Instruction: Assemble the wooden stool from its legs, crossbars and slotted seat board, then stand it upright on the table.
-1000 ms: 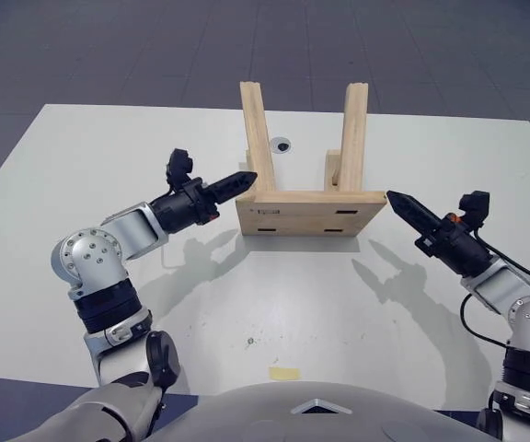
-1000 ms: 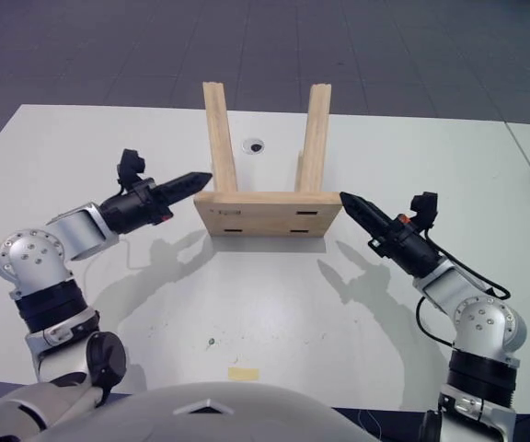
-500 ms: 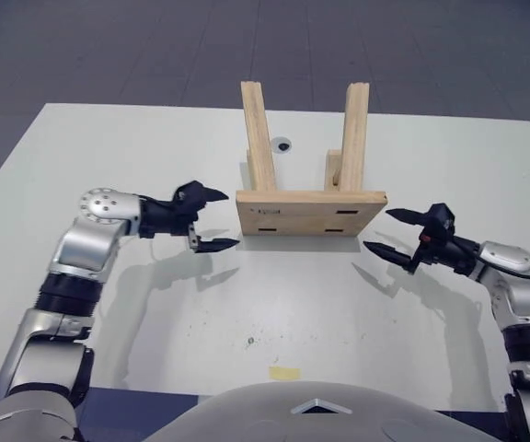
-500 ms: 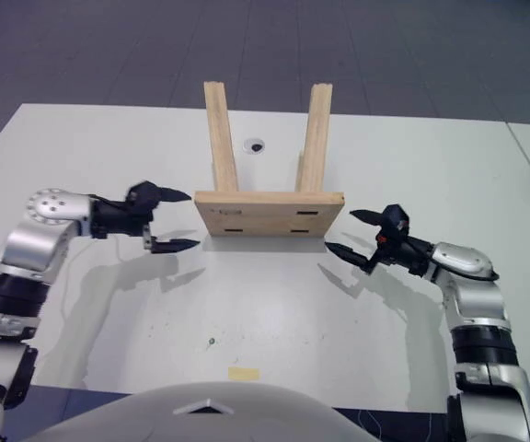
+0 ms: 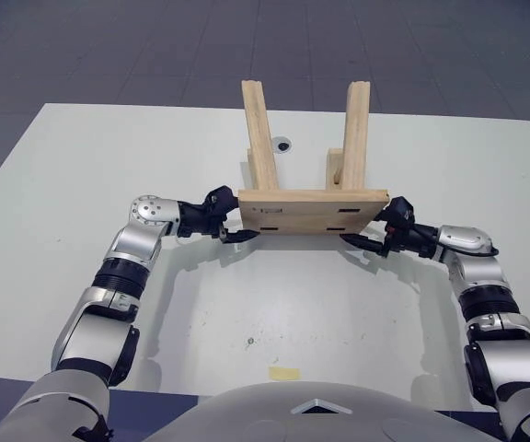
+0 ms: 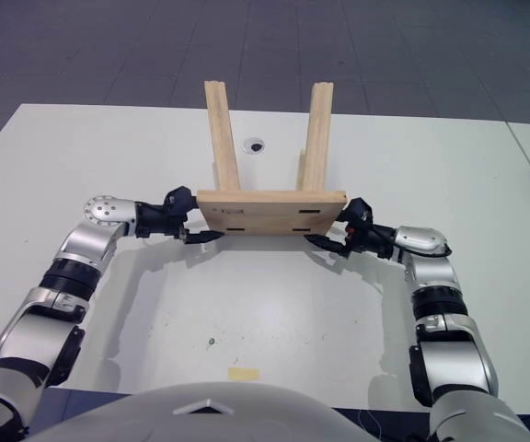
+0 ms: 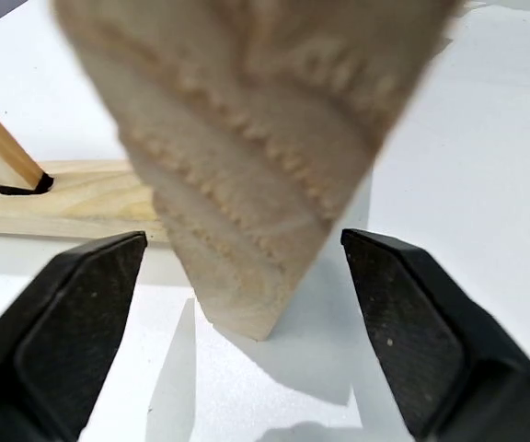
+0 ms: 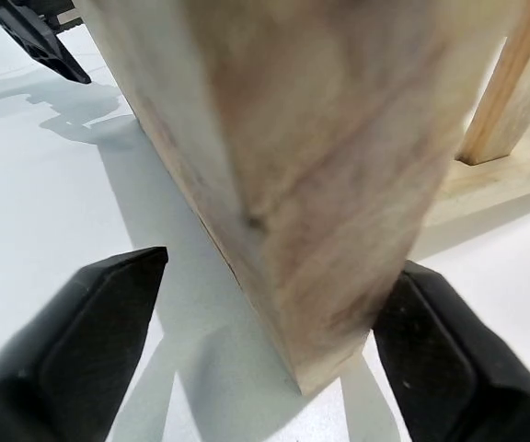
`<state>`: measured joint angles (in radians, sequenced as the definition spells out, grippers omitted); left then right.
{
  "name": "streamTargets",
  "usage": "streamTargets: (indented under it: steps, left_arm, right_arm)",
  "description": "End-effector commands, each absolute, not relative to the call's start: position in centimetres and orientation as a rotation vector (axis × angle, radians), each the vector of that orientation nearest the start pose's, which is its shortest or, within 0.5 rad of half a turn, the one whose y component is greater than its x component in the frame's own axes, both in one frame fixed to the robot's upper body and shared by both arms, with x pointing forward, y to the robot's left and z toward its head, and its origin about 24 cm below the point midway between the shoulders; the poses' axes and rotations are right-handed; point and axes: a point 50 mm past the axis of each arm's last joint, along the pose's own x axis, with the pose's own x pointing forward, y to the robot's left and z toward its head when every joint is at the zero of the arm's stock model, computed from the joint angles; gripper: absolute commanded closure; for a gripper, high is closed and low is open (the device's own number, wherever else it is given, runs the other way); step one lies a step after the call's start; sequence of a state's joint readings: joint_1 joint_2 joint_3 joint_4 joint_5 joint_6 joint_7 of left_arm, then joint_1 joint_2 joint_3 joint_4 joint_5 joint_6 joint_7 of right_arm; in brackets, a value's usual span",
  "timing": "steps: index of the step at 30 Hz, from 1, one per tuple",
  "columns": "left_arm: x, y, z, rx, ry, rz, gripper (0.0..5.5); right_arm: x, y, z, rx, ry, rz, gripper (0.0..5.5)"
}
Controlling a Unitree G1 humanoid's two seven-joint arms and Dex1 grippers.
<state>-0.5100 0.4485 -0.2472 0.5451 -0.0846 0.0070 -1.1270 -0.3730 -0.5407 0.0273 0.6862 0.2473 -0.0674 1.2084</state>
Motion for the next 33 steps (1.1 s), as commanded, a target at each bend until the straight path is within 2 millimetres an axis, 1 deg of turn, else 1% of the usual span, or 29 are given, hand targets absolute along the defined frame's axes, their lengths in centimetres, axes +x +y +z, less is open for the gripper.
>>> streamTargets:
  steps: [1,3,4,6,8,9,10,12,14,15,16,18,19,21,23,26,27,28,29,30,31,33]
  left_arm:
    - [30.8,16.3,5.6,0.325,0.377,-1.24,2.42]
    - [30.6,16.5,5.9,0.269,0.403,-1.25,2.84]
    - [30.5,16.6,6.1,0.24,0.416,-1.257,2.89]
    - [30.1,16.8,6.9,0.158,0.437,-1.275,3.25]
    - [29.8,17.0,8.5,0.015,0.433,-1.274,3.28]
    - [29.8,17.1,9.6,-0.069,0.423,-1.271,3.28]
    - [29.5,17.3,11.1,-0.165,0.405,-1.275,3.28]
    - [28.5,17.5,13.9,-0.324,0.376,-1.307,3.28]
    - [27.7,17.8,16.1,-0.493,0.355,-1.313,3.28]
    - [27.9,17.8,17.1,-0.588,0.334,-1.279,3.28]
    - [28.3,17.8,17.6,-0.648,0.333,-1.208,3.29]
    - [28.9,17.5,17.8,-0.665,0.367,-1.061,3.31]
    - [29.2,17.3,18.1,-0.68,0.365,-0.987,3.31]
    - [30.0,16.7,19.0,-0.725,0.334,-0.849,3.31]
    - [30.5,16.3,19.9,-0.778,0.296,-0.741,3.38]
    - [31.5,16.5,21.3,-0.884,0.254,-0.54,3.57]
    - [31.7,16.6,21.5,-0.913,0.252,-0.479,3.62]
    - [31.8,16.8,21.6,-0.93,0.253,-0.437,3.26]
    - [31.8,16.9,21.5,-0.949,0.257,-0.399,3.23]
    - [31.7,17.0,21.4,-0.965,0.257,-0.385,2.95]
    - [31.6,17.3,21.1,-0.98,0.264,-0.345,2.76]
    - [31.4,18.3,19.9,-0.998,0.272,-0.256,2.39]
  right_arm:
    - [27.4,-23.2,3.2,0.01,0.365,1.064,2.46]
    - [27.0,-22.6,3.6,0.077,0.376,1.093,2.85]
    - [26.7,-22.3,3.7,0.105,0.383,1.108,2.89]
    - [25.9,-21.5,4.3,0.187,0.38,1.138,3.15]
    - [25.0,-20.6,5.5,0.308,0.36,1.173,3.22]
    - [24.4,-20.2,6.5,0.403,0.338,1.188,3.24]
    - [23.6,-19.7,8.0,0.523,0.302,1.212,3.25]
    - [21.9,-18.9,10.5,0.705,0.236,1.254,3.29]
    - [21.0,-18.4,12.3,0.843,0.157,1.249,3.36]
    - [20.8,-18.2,13.3,0.924,0.098,1.228,3.42]
    - [20.7,-18.0,14.1,0.986,0.049,1.196,3.48]
    - [20.9,-17.6,15.3,1.082,-0.034,1.105,3.64]
    - [21.3,-17.5,15.9,1.115,-0.073,1.045,3.31]
    - [22.6,-17.7,17.2,1.181,-0.155,0.921,3.07]
    - [23.8,-18.1,18.2,1.232,-0.206,0.819,2.65]
    - [24.6,-18.6,18.6,1.282,-0.239,0.681,2.08]
    - [24.8,-18.6,18.5,1.294,-0.239,0.648,1.94]
    - [24.8,-18.5,18.3,1.302,-0.234,0.629,1.81]
    - [24.8,-18.5,18.1,1.301,-0.23,0.61,1.68]
    - [24.8,-18.7,17.8,1.303,-0.224,0.592,1.41]
    - [24.8,-19.0,17.2,1.29,-0.212,0.566,1.23]
    - [24.5,-20.2,15.0,1.253,-0.168,0.478,0.87]
